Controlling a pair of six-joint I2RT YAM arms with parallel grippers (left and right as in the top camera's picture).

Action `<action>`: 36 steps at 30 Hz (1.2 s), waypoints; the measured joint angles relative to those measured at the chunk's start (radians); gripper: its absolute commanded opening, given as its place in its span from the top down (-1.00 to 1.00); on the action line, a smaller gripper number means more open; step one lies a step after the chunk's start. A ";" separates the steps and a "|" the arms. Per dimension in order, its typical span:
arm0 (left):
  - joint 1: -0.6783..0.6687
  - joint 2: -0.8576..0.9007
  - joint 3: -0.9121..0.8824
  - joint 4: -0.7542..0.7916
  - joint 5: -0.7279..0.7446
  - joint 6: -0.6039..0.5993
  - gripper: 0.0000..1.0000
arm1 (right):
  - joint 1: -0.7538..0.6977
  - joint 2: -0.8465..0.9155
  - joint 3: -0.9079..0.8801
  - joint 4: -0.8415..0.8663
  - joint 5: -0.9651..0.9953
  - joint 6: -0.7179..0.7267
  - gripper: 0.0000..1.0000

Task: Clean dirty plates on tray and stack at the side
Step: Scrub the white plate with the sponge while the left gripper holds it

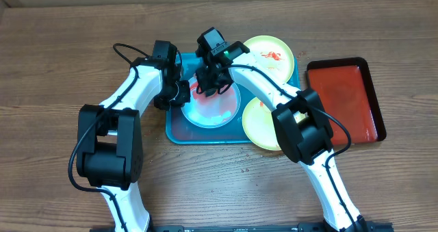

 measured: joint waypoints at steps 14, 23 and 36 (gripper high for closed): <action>0.000 0.000 0.000 0.001 0.000 0.008 0.92 | 0.017 0.001 0.016 -0.375 -0.108 0.008 0.93; 0.000 0.000 0.000 0.002 0.000 0.008 0.92 | 0.040 -0.012 0.036 -0.459 0.310 0.080 0.93; 0.000 0.000 0.000 0.011 0.000 0.008 0.92 | 0.042 0.000 0.030 -0.146 0.535 0.052 0.93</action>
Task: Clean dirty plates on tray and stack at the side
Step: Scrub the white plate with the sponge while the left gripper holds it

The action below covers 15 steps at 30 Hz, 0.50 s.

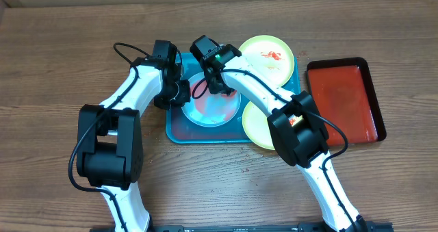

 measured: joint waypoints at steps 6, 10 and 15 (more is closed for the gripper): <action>0.000 0.000 0.000 0.002 0.000 0.000 0.92 | -0.019 0.002 0.000 0.051 -0.147 -0.040 0.93; 0.000 0.000 0.000 0.002 0.000 0.000 0.92 | -0.040 0.002 0.002 0.061 -0.328 -0.048 0.93; 0.000 0.000 0.000 0.002 0.000 0.000 0.92 | -0.005 0.002 0.002 0.005 -0.517 -0.048 0.93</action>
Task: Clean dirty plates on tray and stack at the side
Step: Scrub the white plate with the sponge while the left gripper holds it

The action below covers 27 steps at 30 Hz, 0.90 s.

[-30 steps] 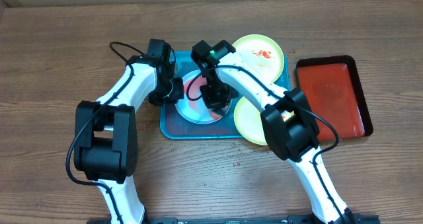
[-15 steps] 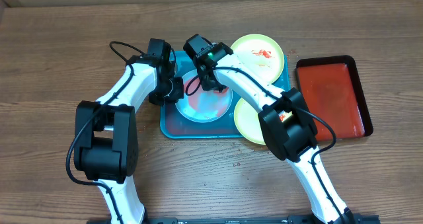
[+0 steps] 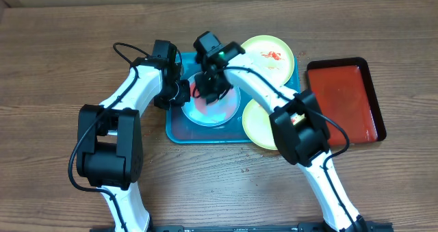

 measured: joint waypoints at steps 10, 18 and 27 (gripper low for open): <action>0.009 0.000 -0.001 -0.003 -0.001 0.003 0.92 | 0.041 0.004 -0.001 -0.163 -0.138 0.064 0.92; 0.009 0.000 -0.001 -0.002 0.000 0.003 0.92 | 0.047 0.003 0.013 -0.270 0.012 0.178 0.93; 0.002 0.000 -0.001 0.008 0.004 -0.017 0.92 | 0.046 -0.003 0.019 -0.289 0.246 0.408 0.93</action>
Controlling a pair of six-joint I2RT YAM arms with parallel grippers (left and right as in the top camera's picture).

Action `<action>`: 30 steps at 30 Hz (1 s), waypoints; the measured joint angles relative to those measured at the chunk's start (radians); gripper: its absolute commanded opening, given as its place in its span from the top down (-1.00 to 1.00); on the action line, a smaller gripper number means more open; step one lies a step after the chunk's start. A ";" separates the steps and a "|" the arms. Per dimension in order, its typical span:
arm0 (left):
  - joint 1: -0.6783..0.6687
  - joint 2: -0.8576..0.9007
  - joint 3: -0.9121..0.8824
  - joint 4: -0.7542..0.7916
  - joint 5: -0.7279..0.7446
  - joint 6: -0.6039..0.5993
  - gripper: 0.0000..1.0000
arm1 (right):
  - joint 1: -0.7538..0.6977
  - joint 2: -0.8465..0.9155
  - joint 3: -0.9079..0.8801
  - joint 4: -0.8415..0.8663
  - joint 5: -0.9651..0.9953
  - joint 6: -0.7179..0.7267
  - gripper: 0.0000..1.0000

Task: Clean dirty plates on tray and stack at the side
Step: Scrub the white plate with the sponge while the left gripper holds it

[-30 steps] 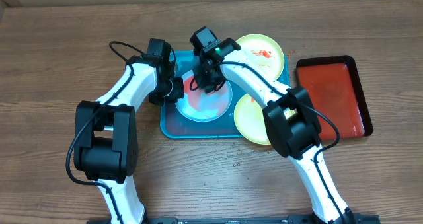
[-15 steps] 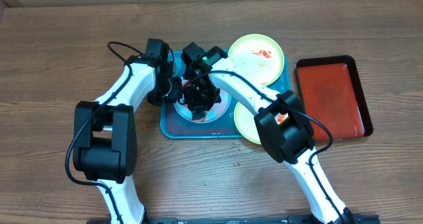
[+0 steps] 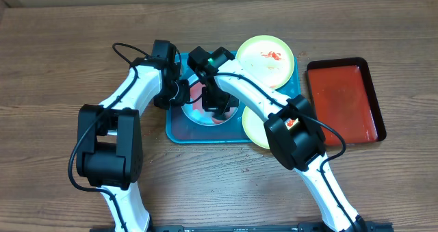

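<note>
A pale blue plate (image 3: 198,113) smeared with red lies on the teal tray (image 3: 179,131). My left gripper (image 3: 180,92) sits at the plate's left rim and looks shut on it. My right gripper (image 3: 216,103) points down onto the middle of this plate. Its fingertips are dark and hidden from above, so its state is unclear. One yellow-green plate (image 3: 268,54) with red sauce rests on the tray's far right corner. A second yellow-green plate (image 3: 259,128) lies at the near right, partly under the right arm.
A dark red tray (image 3: 345,98) stands on the wooden table to the right of the teal tray. Both arms cross over the teal tray from the table's near side.
My right gripper has shifted from the far part of the blue plate to its middle, nearer to me. The left gripper and the plates are where they were.
At first my right gripper was over the far edge of the blue plate, with the left at its left rim. Then the right was at the plate's far left, then back over its far part, now at its middle. The left never moved.
</note>
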 measured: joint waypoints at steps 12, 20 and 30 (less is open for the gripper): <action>0.001 0.000 -0.002 0.010 -0.003 -0.149 0.92 | -0.064 -0.003 -0.007 0.185 0.040 0.122 0.93; 0.001 0.000 -0.005 0.016 -0.003 -0.168 0.91 | -0.071 -0.003 -0.006 0.158 0.001 0.126 0.93; 0.002 0.000 -0.009 0.023 0.005 -0.168 0.92 | -0.034 0.000 -0.007 0.195 -0.124 0.115 0.93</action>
